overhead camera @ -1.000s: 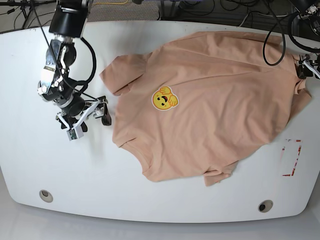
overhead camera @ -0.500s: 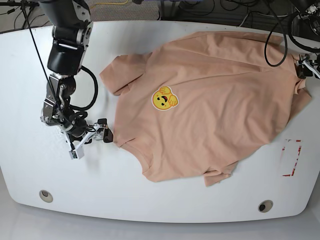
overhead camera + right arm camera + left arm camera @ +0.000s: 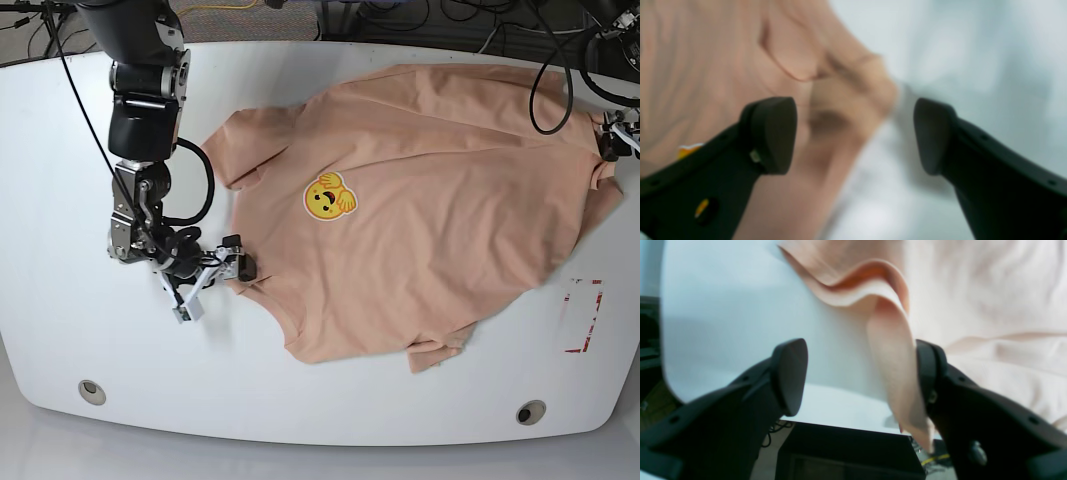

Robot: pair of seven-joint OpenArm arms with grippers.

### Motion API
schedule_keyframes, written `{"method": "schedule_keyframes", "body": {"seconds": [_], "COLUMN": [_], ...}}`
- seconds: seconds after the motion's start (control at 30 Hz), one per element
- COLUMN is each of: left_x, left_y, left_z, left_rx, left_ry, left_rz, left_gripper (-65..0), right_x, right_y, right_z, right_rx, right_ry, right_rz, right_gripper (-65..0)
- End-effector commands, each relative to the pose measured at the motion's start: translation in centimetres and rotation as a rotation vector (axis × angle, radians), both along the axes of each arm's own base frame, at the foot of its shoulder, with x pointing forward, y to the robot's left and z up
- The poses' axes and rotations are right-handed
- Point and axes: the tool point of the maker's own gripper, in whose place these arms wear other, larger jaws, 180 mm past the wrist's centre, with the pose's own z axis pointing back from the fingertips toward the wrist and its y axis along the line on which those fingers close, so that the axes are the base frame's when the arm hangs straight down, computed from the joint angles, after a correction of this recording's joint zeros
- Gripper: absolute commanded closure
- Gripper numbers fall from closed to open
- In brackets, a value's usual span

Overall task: Fold the T-shirt properly
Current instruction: 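Grasp the shirt edge near the sleeve with the right gripper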

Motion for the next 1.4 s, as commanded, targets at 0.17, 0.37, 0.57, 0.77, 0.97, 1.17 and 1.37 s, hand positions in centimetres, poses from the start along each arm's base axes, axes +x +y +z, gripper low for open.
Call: {"method": "schedule_keyframes", "body": {"seconds": [0.17,0.37,0.57,0.77,0.97,1.17,1.37], "left_x": [0.6,0.6,0.6,0.6,0.2,-2.4,-4.7], "left_y": [0.5,0.4,0.4,0.4,0.5,1.6,1.4], "left_z": [1.3,1.3,1.2,1.2,0.9,-1.2,-3.9], "left_rx": [0.028,0.028,0.028,0.026,0.022,-0.035,-0.071], "left_ry": [-0.035,-0.034,-0.031,-0.031,-0.021,0.024,0.09], "left_rz": [-0.01,-0.011,-0.011,-0.011,-0.005,0.075,0.037], "left_gripper": [-39.7,-39.7,-39.7,-39.7,-40.0,-40.1,-40.1], "right_x": [0.9,-0.5,-2.0,-2.8,-3.2,-3.1,-3.1], "right_y": [0.5,0.7,1.8,2.2,2.3,2.3,2.3], "right_z": [1.4,-0.1,-1.6,-2.4,-2.8,-2.6,-2.6], "right_rx": [0.031,0.039,0.05,0.056,0.059,0.061,0.061], "right_ry": [-0.053,-0.02,0.017,0.035,0.046,0.04,0.039], "right_rz": [-0.01,-0.008,0.005,0.008,0.007,0.006,0.005], "right_gripper": [-52.5,-52.5,-52.5,-52.3,-39.8,-11.4,-6.5]}}
